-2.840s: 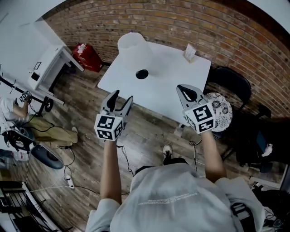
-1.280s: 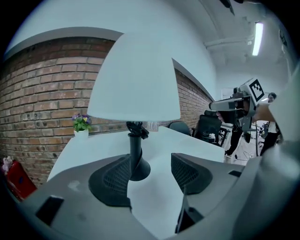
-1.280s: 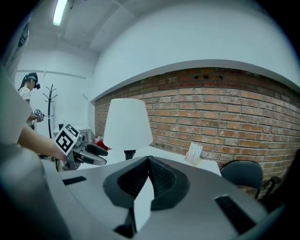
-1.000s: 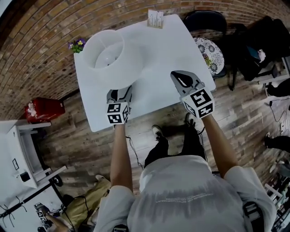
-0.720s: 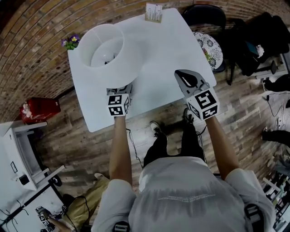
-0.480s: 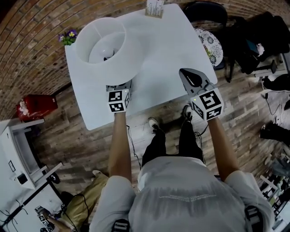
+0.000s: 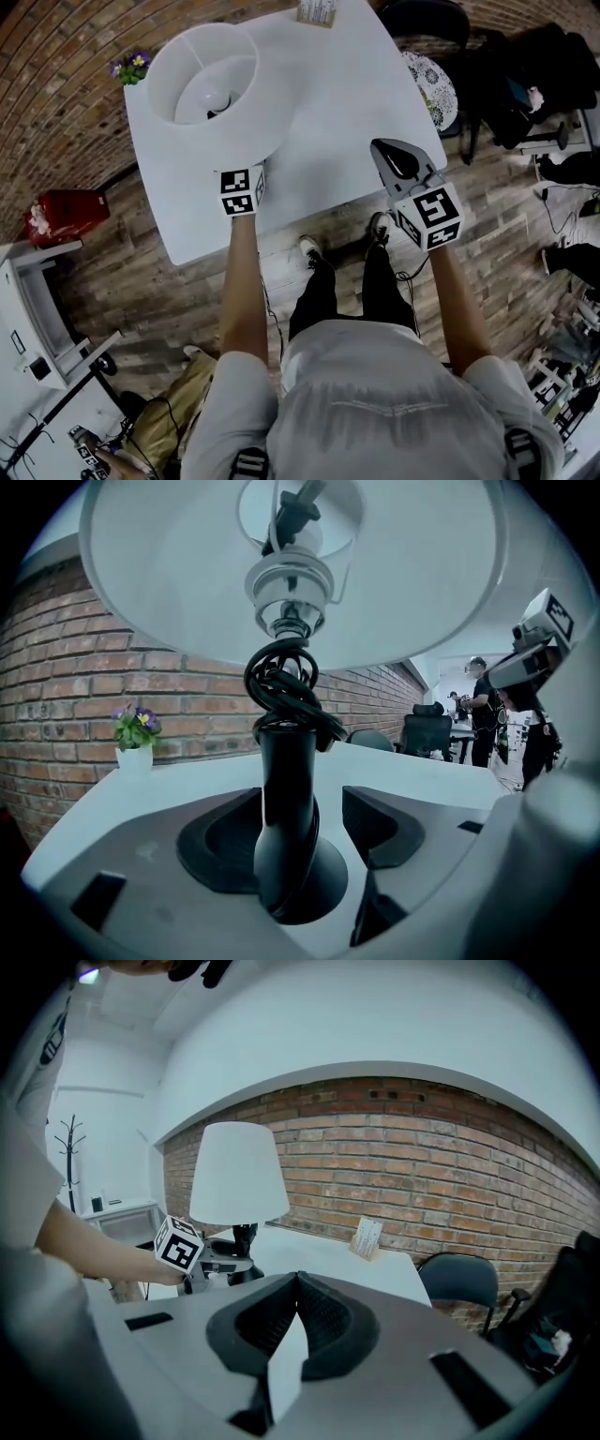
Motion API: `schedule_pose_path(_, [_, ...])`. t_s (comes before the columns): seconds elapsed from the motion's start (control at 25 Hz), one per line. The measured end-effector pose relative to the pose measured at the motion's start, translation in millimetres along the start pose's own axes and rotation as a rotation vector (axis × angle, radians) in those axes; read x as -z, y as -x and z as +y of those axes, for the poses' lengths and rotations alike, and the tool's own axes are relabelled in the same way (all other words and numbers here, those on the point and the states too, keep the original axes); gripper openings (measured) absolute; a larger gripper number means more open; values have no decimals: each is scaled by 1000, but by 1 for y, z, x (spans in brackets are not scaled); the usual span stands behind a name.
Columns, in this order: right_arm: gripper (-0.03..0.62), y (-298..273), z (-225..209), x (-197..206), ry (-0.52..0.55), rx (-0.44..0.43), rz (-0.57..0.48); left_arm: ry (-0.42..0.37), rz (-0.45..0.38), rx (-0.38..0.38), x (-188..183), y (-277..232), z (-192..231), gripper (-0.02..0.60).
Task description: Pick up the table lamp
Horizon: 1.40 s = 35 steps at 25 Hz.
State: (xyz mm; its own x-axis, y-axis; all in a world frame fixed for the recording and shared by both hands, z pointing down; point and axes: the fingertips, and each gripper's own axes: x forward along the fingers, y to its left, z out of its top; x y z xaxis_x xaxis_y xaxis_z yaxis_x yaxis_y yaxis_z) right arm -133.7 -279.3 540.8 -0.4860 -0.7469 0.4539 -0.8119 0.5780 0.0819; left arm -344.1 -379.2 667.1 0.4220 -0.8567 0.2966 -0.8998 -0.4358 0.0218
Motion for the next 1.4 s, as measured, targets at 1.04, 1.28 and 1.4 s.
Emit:
schedule_pose_path(1.04, [2, 3, -29, 8, -7, -24, 33, 66, 96, -69, 3, -11, 11, 175])
schedule_pose_path(1.28, [2, 3, -38, 3, -7, -25, 16, 89, 93, -98, -9, 3, 8, 175])
schedule_pose_path(1.4, [2, 3, -40, -2, -7, -35, 6, 74, 100, -120, -14, 14, 10, 175])
